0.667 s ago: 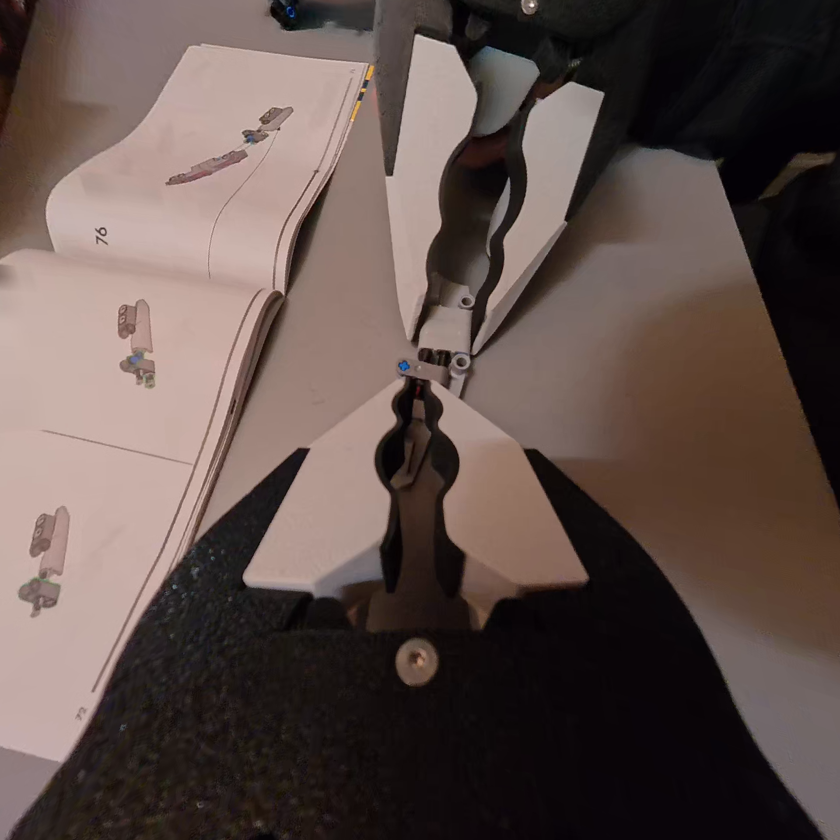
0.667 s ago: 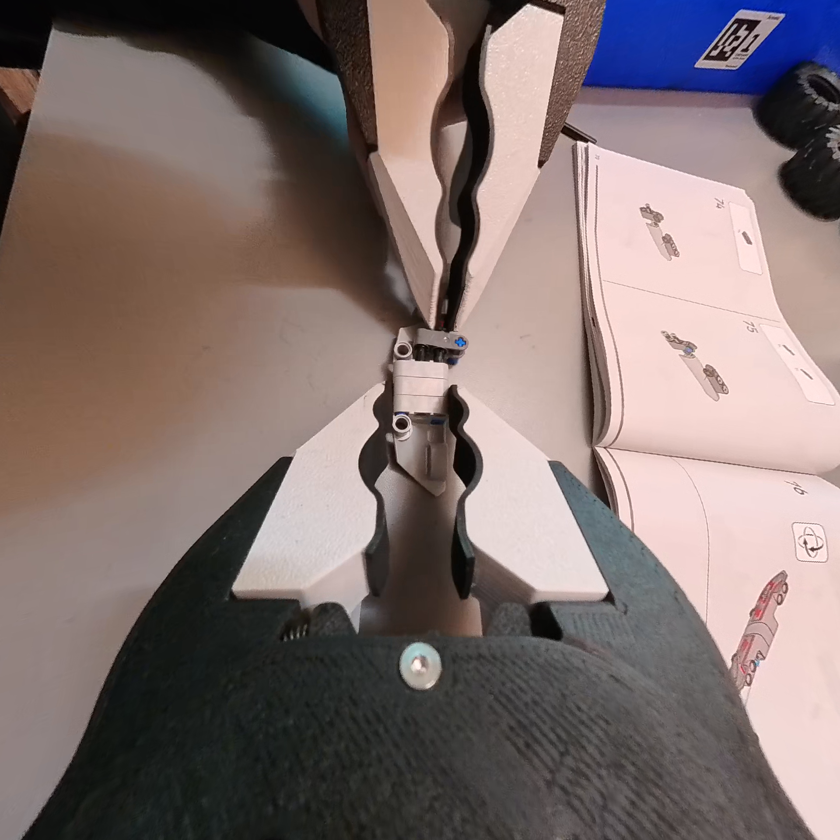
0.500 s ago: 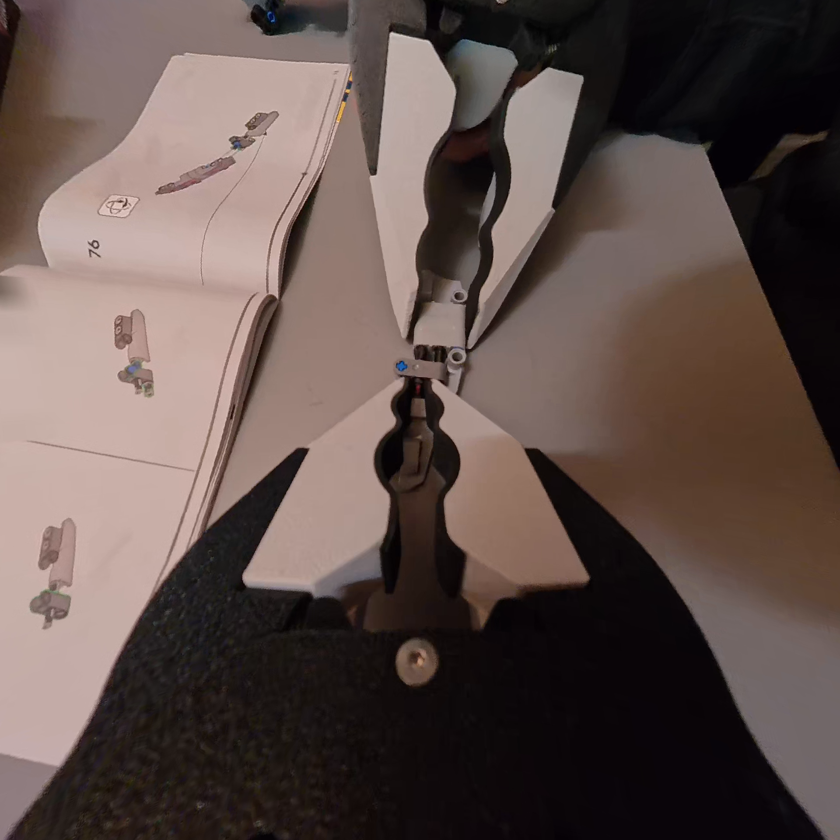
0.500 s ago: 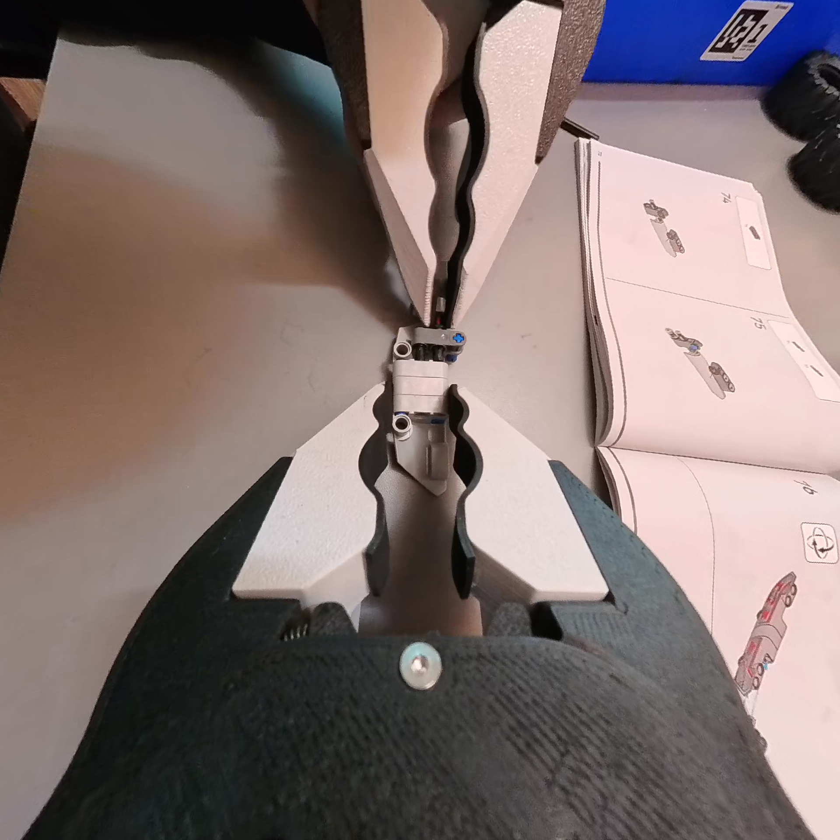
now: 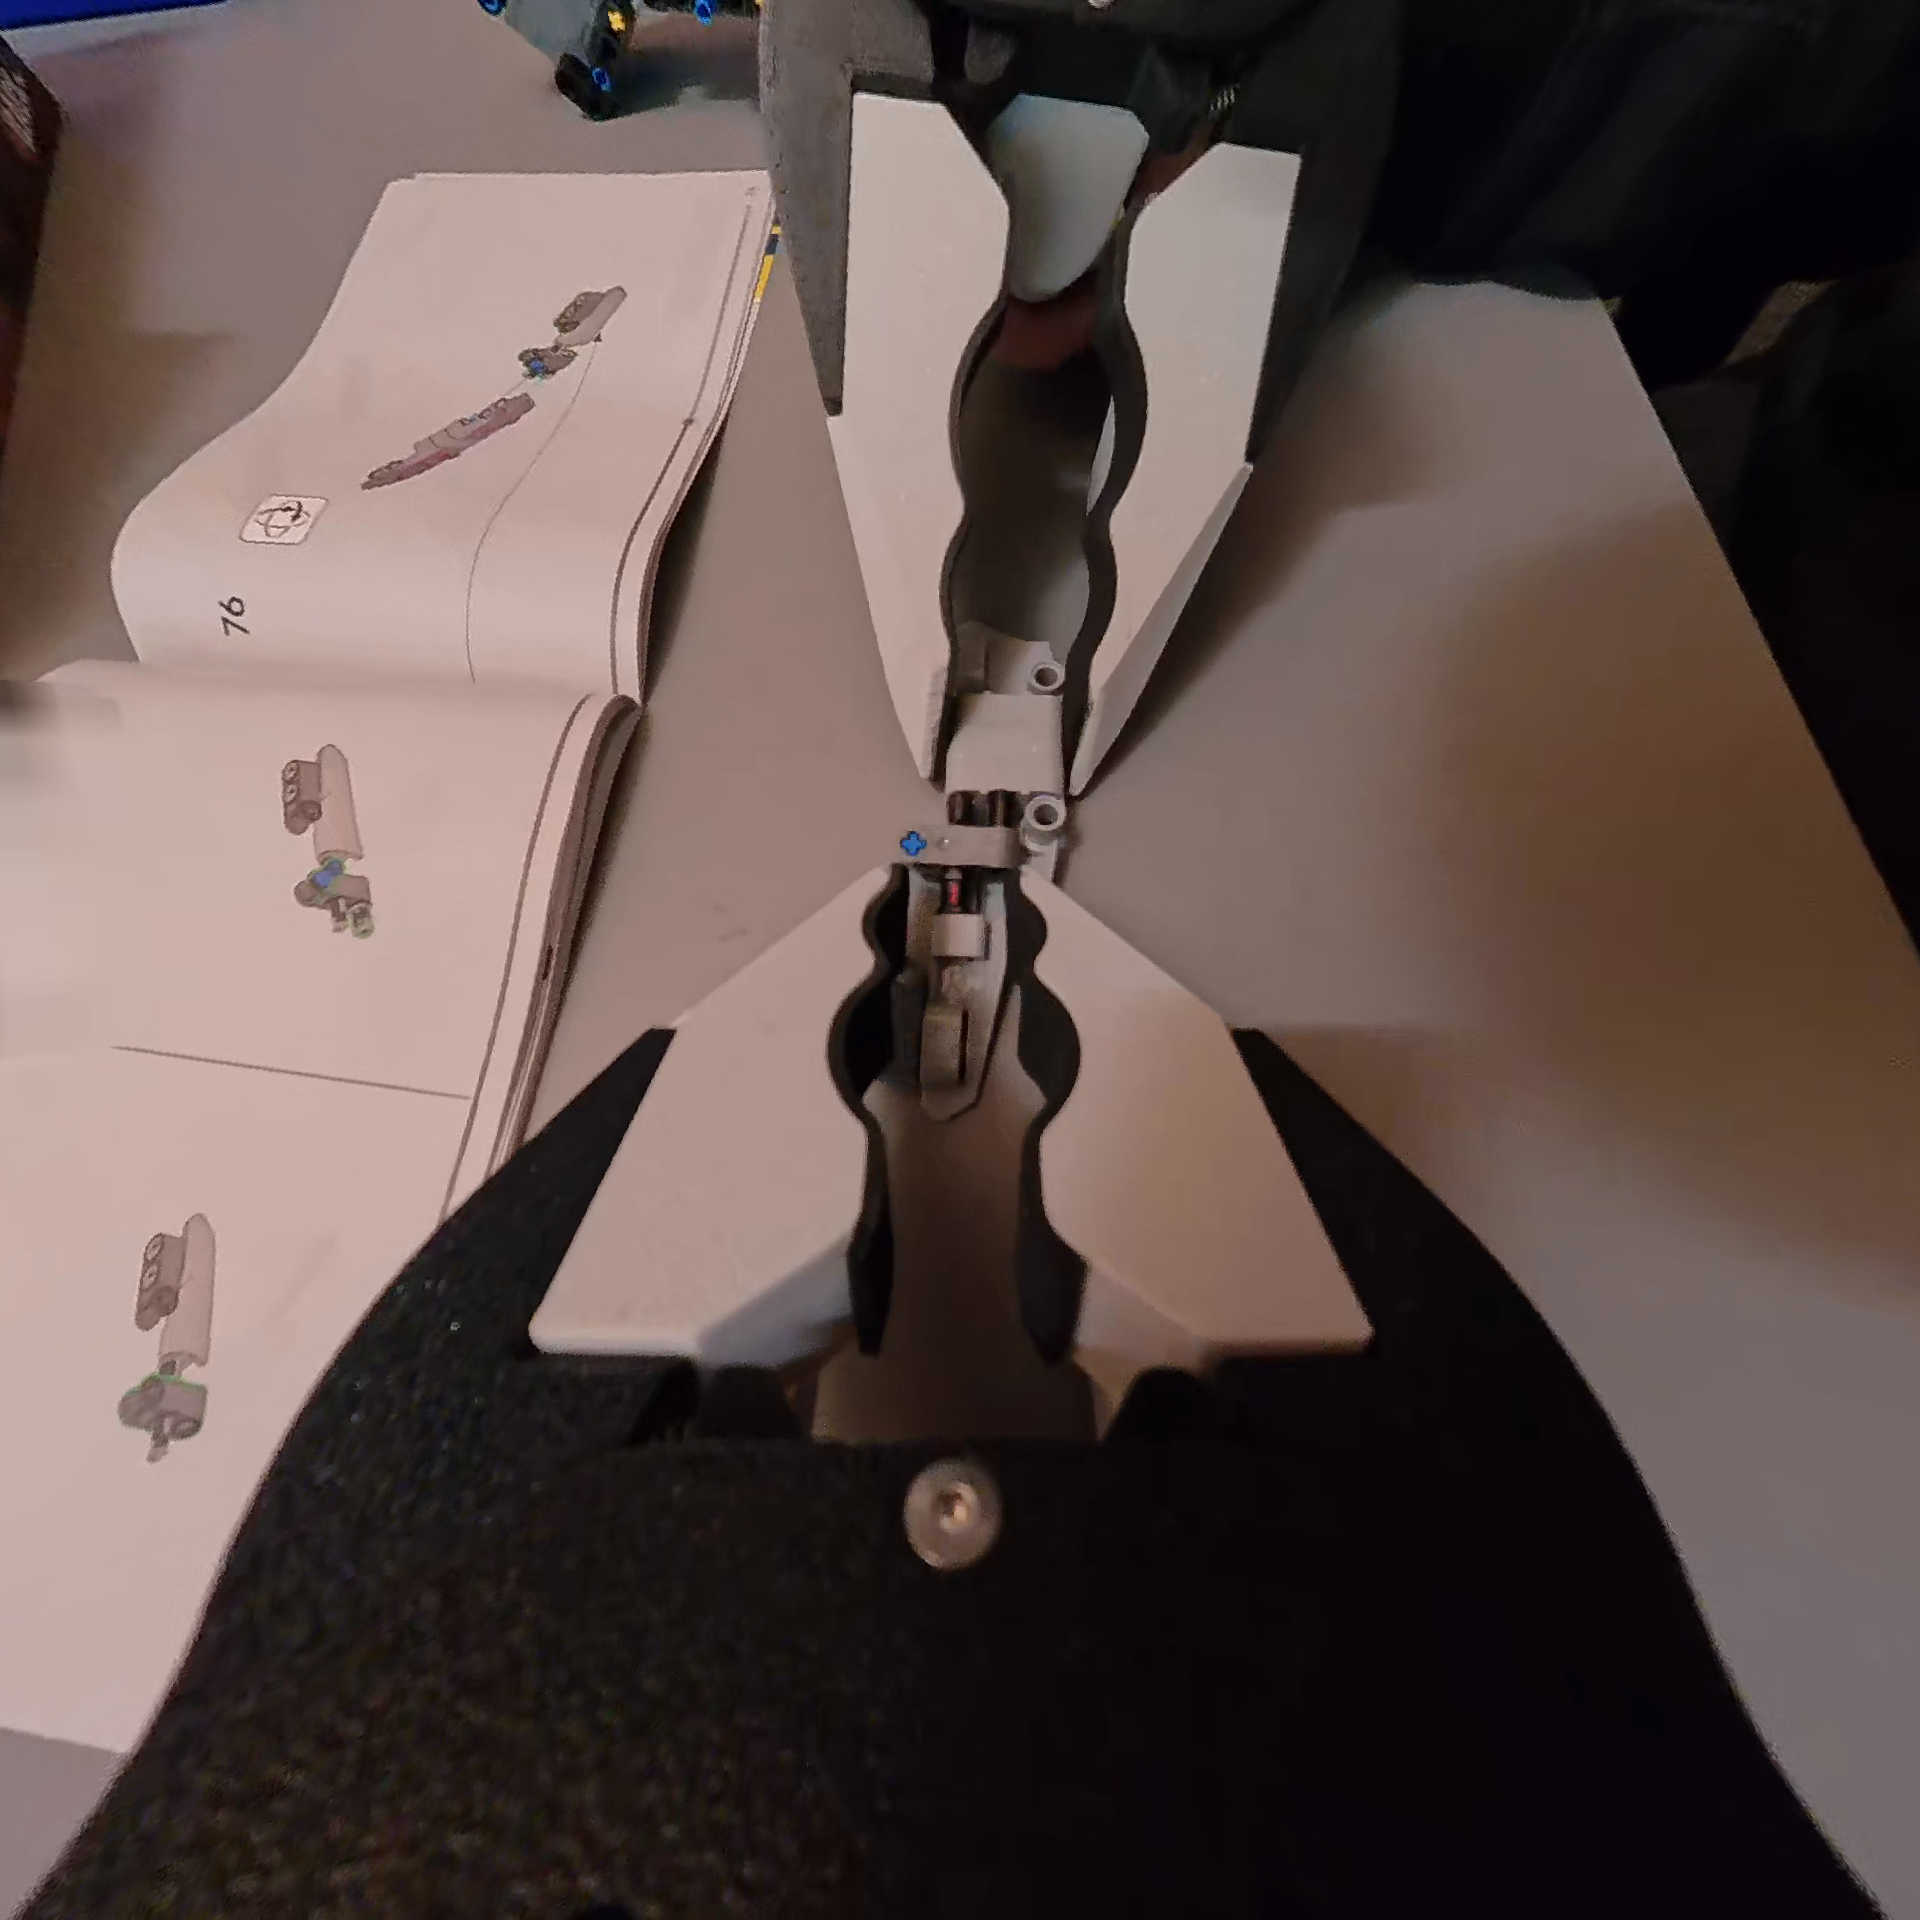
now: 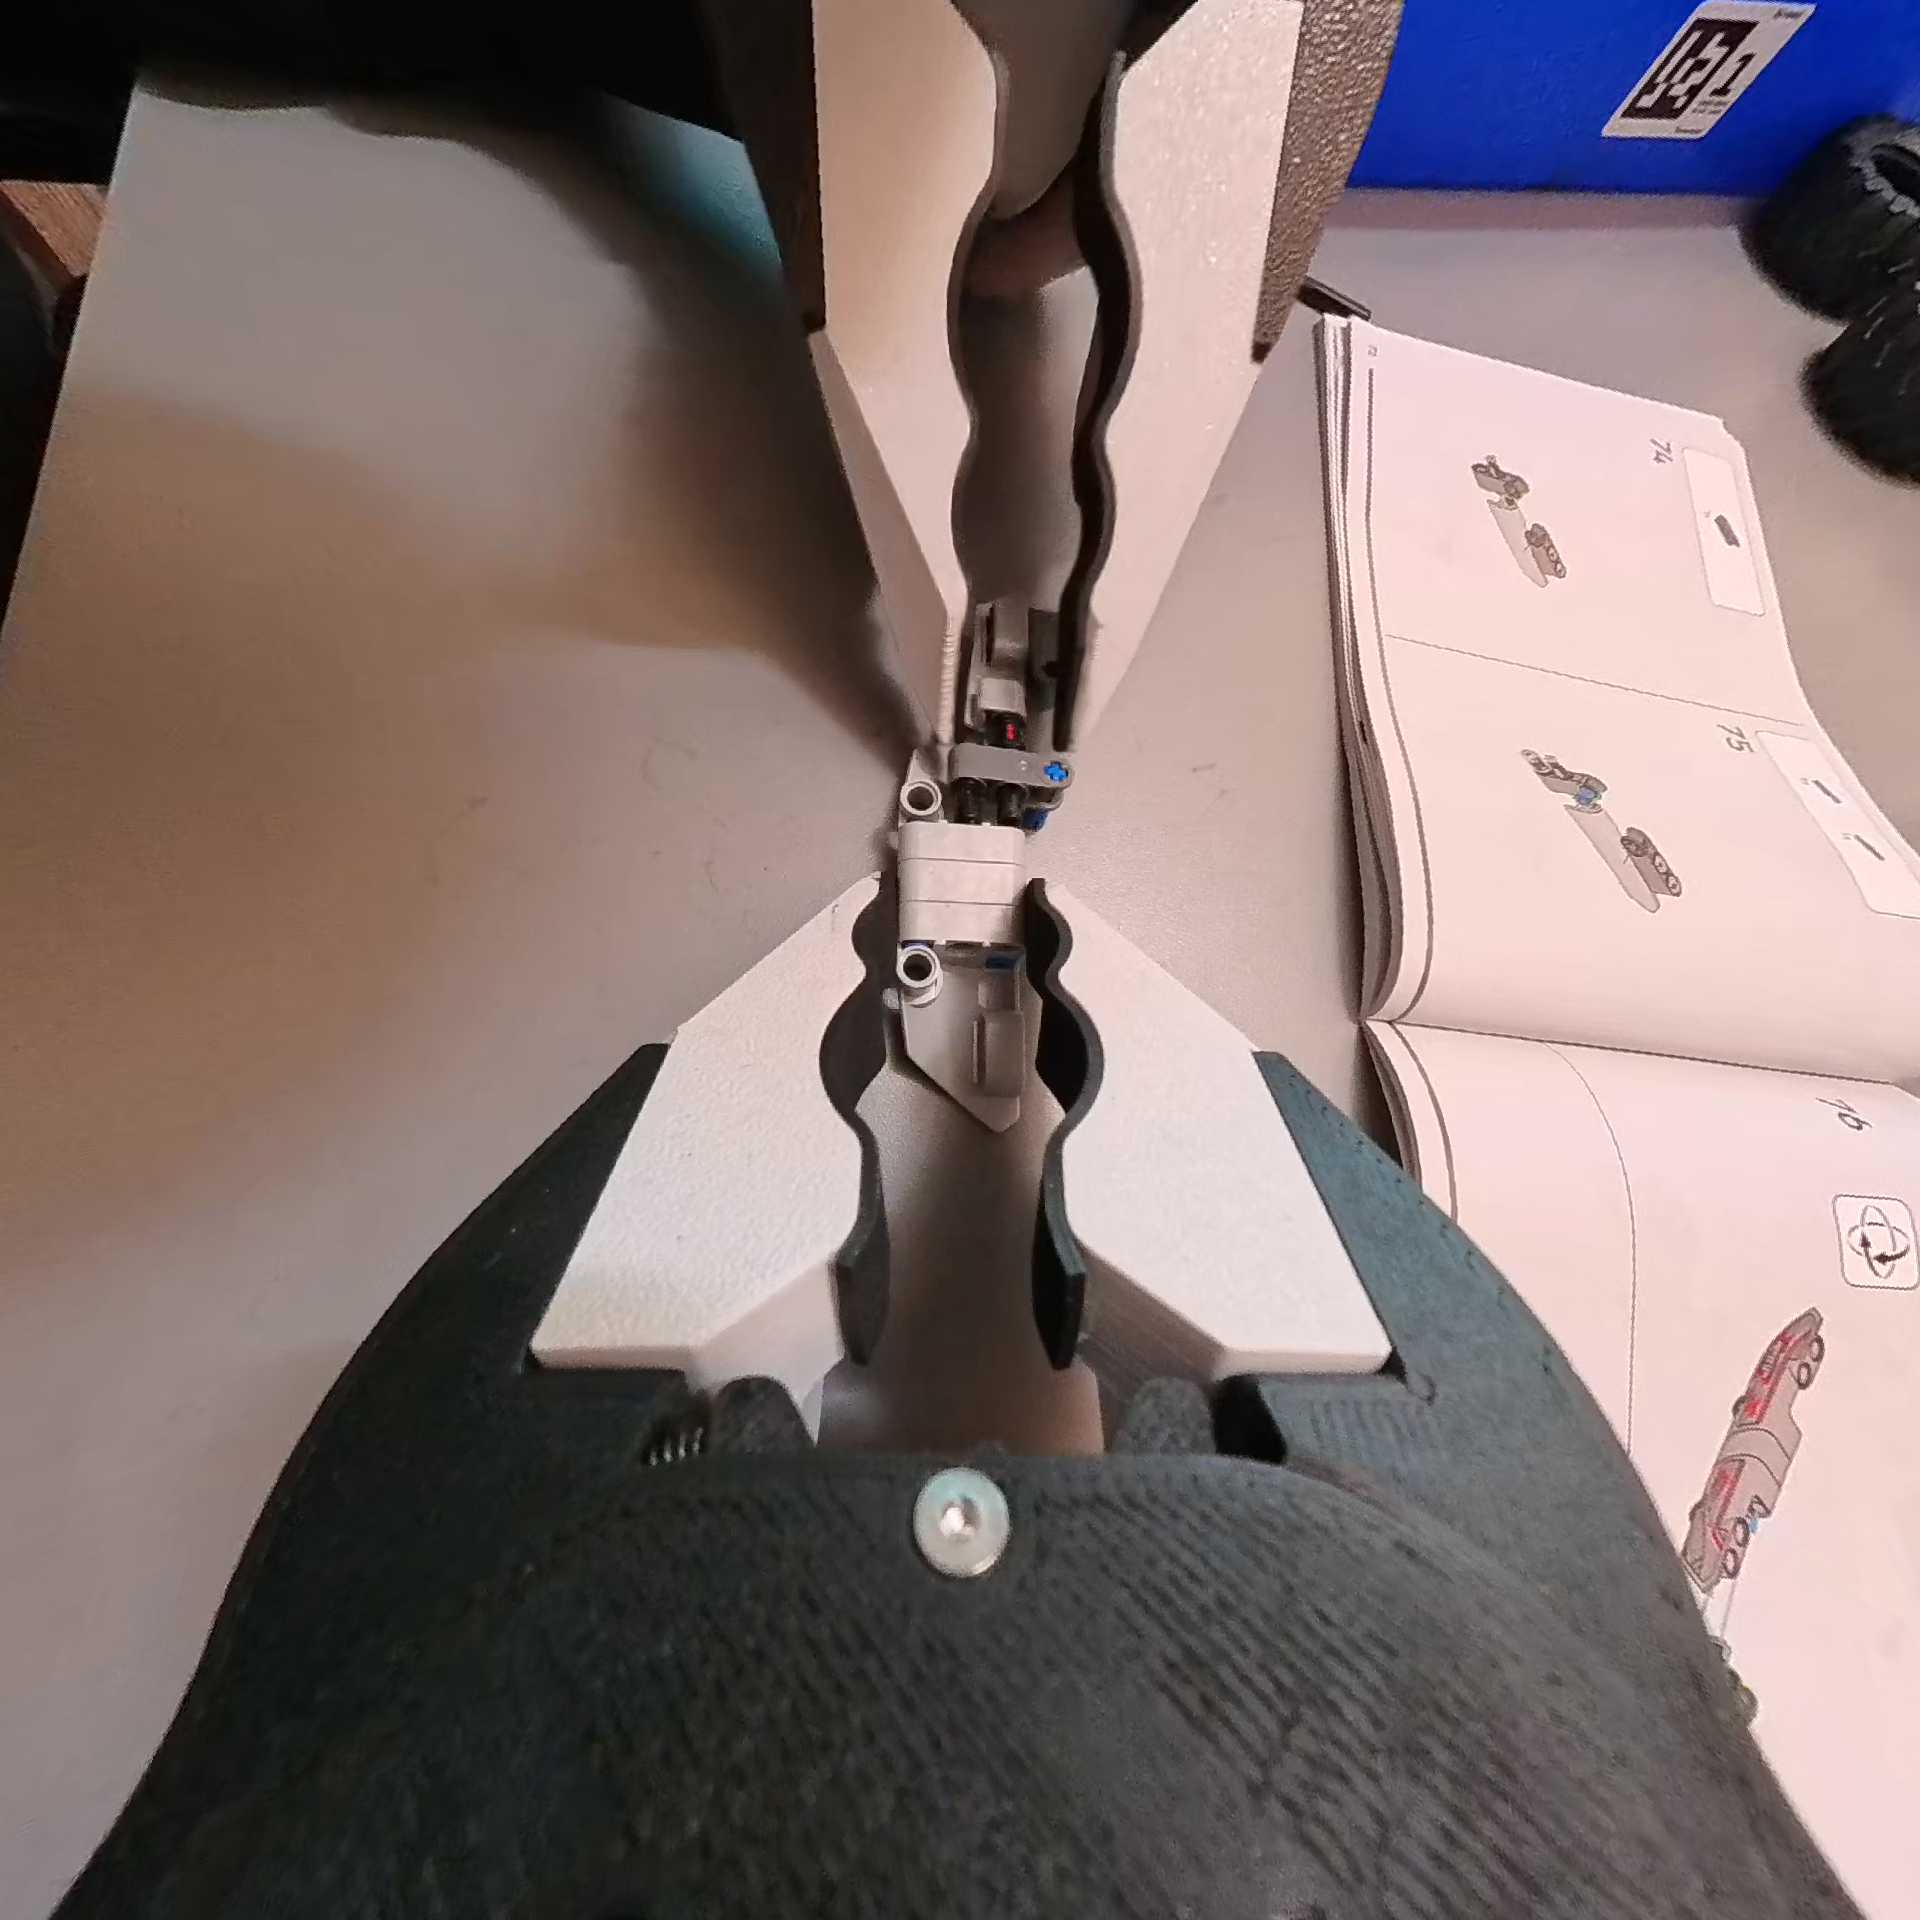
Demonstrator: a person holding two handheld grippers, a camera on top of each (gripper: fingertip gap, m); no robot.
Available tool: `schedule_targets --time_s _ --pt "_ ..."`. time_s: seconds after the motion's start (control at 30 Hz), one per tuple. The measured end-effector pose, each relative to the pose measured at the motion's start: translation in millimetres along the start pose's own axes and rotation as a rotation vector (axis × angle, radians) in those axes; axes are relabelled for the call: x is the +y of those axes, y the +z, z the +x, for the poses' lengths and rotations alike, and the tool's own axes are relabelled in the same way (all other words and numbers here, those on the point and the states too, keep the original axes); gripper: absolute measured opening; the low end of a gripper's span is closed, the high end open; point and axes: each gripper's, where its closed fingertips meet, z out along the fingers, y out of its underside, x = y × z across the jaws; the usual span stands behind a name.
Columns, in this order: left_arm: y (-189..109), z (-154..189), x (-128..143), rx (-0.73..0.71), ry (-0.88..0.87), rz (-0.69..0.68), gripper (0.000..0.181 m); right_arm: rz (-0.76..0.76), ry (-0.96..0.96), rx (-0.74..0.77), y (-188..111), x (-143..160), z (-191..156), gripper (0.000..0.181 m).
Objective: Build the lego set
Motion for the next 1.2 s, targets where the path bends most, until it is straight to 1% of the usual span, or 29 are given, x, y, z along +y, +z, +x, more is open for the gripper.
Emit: schedule_targets --time_s 0.03,0.1,0.2,0.3,0.47,0.6,0.77,0.87,0.97,1.1,1.2 --pt "0 0 0 0.008 -0.007 0.003 0.016 0.0 0.0 0.0 0 0 0 0.023" --pt "1 0 0 0.022 -0.01 -0.003 0.021 0.0 0.0 0.0 0 0 0 0.023" --pt "3 1 0 0.047 0.005 -0.01 0.023 0.0 0.001 -0.001 0 0 0 0.023" --pt "3 2 -1 0.074 -0.004 -0.005 0.021 0.0 0.001 -0.001 0 0 0 0.023" --pt "-2 2 -7 0.078 -0.01 0.043 0.021 0.0 -0.001 0.001 0 0 0 0.023" --pt "-3 1 -2 0.061 -0.024 0.022 0.023 0.0 -0.003 0.002 0 0 0 0.023" --pt "-8 -1 5 0.026 -0.077 -0.011 0.019 0.0 -0.002 0.002 0 0 0 0.023" --pt "-15 -7 7 -0.04 -0.08 -0.05 0.014 0.001 -0.007 0.006 0 0 0 0.023" --pt "-23 -11 4 -0.076 -0.126 -0.054 0.011 0.0 -0.005 0.004 0 0 0 0.023" --pt "-22 -3 2 -0.025 -0.22 -0.048 0.007 0.0 -0.004 0.003 0 0 0 0.023" --pt "-17 -1 8 -0.016 -0.243 -0.088 0.008 0.0 -0.004 0.003 0 0 0 0.023"
